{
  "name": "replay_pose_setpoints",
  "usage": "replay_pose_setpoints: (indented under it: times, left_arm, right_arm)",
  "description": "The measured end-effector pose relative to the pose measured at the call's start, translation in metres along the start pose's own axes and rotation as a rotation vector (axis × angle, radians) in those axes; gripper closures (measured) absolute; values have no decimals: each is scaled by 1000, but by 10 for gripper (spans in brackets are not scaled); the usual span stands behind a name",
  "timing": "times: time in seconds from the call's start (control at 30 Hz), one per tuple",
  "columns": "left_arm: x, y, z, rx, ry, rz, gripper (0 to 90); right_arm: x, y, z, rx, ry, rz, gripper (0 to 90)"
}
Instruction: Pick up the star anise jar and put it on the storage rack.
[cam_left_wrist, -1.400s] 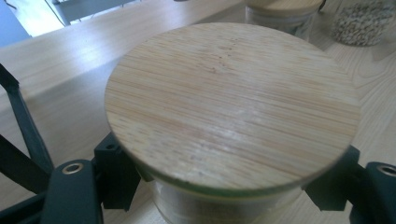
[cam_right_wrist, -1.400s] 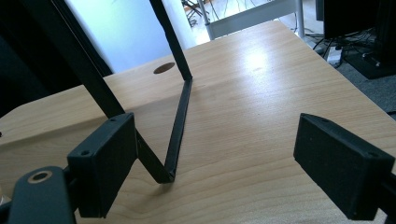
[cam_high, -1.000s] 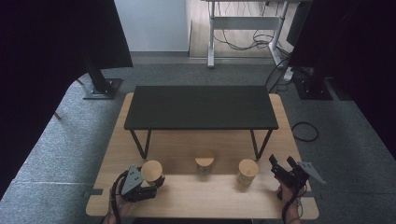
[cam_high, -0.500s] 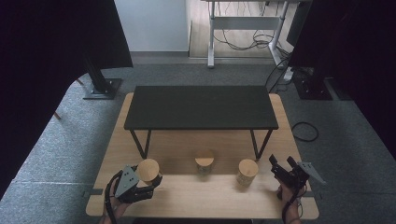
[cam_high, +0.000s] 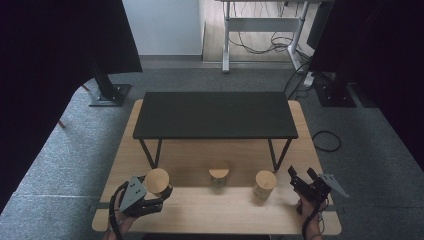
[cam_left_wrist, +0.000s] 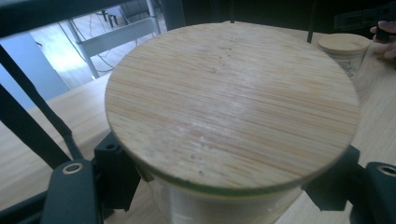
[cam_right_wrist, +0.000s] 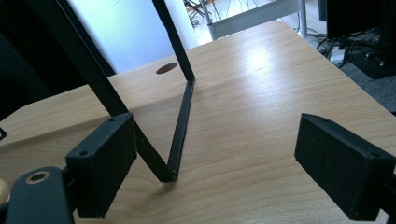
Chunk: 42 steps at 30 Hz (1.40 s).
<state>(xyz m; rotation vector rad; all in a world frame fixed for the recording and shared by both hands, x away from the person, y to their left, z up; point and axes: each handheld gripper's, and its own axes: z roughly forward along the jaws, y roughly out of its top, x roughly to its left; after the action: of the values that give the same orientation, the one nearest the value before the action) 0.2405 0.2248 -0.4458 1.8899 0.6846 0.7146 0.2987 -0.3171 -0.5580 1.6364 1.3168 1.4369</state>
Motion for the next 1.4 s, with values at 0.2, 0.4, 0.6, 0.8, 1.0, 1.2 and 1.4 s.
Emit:
replay_pose_setpoints:
  times: [0.2,0.4,0.6,0.8,1.0,1.2,1.4]
  left_arm:
    - [6,13,-5,-17,5,9,250]
    - [9,19,-6,-20,11,8,249]
    - [12,25,-8,-31,14,5,250]
    - [15,34,-9,-40,14,13,250]
    - [19,42,-10,-50,17,18,249]
    - [22,48,-12,-57,21,15,250]
    - [25,53,-12,-64,21,19,250]
  right_arm:
    - [0,0,0,-2,0,3,123]
    - [-1,0,-1,-3,2,9,123]
    - [-1,0,-1,-3,0,9,123]
    - [-1,0,-1,-4,-1,10,123]
    - [-1,0,-1,-3,0,11,123]
    - [-1,0,-1,-4,0,11,123]
    - [-1,0,-1,-2,0,10,123]
